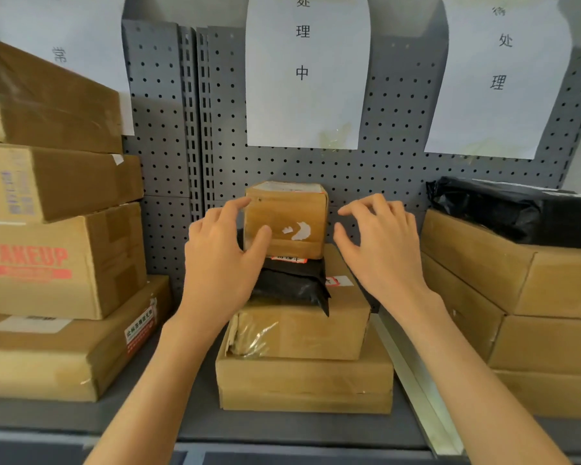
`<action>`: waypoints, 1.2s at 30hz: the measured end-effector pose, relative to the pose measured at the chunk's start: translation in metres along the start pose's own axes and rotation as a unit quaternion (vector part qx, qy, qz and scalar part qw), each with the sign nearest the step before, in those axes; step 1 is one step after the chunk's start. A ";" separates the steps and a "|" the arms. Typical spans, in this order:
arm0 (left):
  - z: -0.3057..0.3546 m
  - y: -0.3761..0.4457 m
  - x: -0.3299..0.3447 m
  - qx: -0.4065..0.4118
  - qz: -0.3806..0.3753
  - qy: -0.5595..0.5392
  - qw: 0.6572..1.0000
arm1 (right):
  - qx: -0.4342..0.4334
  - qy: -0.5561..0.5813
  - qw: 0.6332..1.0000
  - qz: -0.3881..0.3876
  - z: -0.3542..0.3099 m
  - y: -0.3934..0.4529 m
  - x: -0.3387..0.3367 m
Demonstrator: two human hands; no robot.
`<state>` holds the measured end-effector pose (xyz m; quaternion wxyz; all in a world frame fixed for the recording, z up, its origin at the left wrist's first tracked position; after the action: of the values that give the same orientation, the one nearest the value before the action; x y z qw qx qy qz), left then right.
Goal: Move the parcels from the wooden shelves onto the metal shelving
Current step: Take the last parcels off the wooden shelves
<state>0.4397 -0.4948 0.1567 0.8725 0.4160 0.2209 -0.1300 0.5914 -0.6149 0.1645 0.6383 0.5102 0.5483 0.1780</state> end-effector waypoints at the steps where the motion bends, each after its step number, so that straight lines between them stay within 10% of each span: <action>1: 0.002 -0.010 -0.004 0.015 0.019 0.029 0.999 | -0.007 0.006 1.000 0.013 -0.005 -0.008 -0.005; 11: -0.014 -0.131 -0.034 0.076 0.086 0.246 0.963 | -0.058 0.078 0.995 0.010 -0.062 -0.108 -0.034; 36: -0.155 -0.312 -0.275 -0.187 0.117 0.459 0.861 | -0.238 0.262 0.926 -0.131 -0.345 -0.240 -0.003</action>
<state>0.0293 -0.5551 -0.0023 0.7426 0.2805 0.5660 0.2224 0.2063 -0.5597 0.0050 0.5924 0.2024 0.6990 0.3455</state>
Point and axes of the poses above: each hand's wrist, its own y-axis towards the middle knuckle, its own x-axis out of the palm, z = x × y, the point moved 4 cm from there along y, towards the middle knuckle, and after that the axes turned 3 degrees about y, right-handed, at the moved point
